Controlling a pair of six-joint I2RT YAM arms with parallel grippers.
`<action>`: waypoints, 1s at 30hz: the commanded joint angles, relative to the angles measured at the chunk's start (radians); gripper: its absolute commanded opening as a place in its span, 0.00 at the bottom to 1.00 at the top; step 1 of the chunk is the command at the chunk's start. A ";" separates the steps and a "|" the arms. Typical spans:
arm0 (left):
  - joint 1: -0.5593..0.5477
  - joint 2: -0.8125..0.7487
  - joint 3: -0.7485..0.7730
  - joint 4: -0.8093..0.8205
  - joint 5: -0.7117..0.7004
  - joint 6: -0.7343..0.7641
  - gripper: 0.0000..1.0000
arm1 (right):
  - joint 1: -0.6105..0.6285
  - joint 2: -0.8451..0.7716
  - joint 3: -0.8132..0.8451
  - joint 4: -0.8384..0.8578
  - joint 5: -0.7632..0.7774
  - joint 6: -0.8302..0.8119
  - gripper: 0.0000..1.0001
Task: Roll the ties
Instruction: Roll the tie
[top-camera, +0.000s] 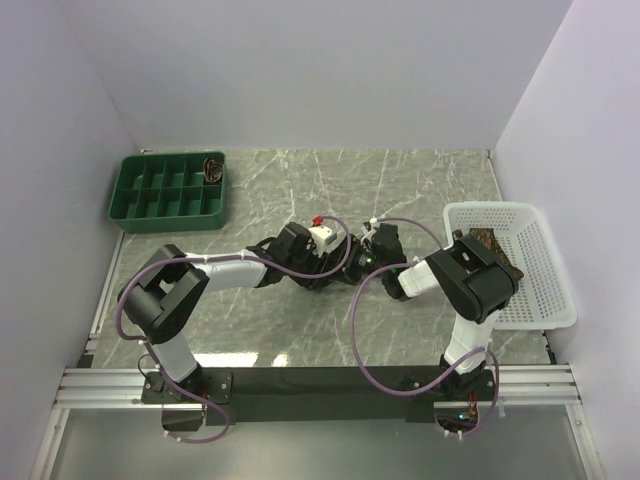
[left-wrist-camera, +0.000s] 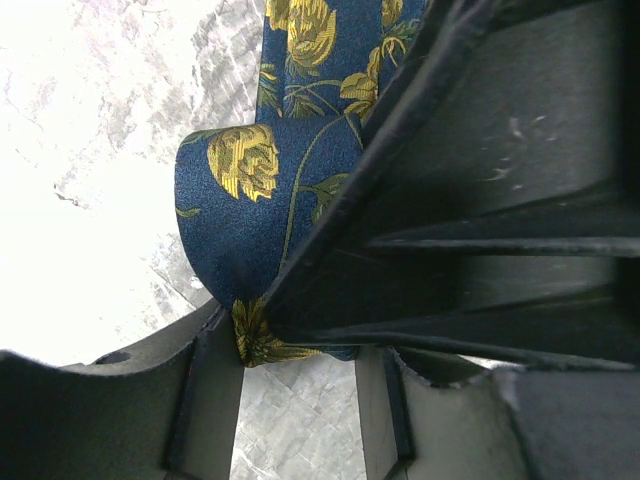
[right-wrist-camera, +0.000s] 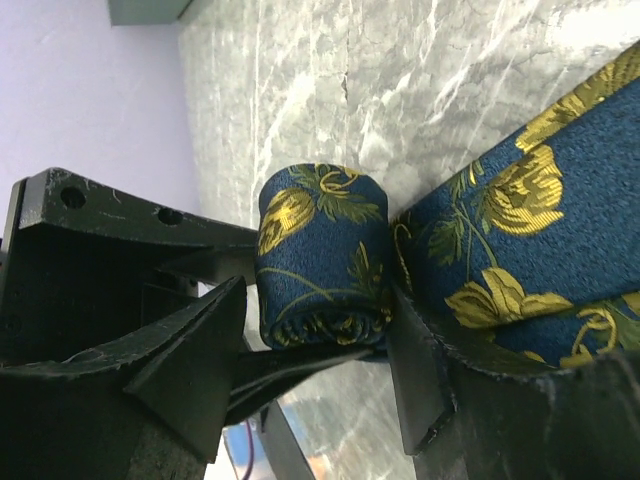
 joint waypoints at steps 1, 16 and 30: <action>0.003 0.010 0.023 -0.013 -0.026 0.000 0.36 | -0.024 -0.034 -0.009 -0.104 0.042 -0.088 0.65; 0.003 0.011 0.028 -0.024 -0.008 0.019 0.36 | -0.067 -0.099 0.107 -0.263 0.038 -0.199 0.64; 0.002 0.016 0.028 -0.024 -0.020 0.014 0.38 | -0.072 -0.076 0.022 -0.176 0.006 -0.142 0.08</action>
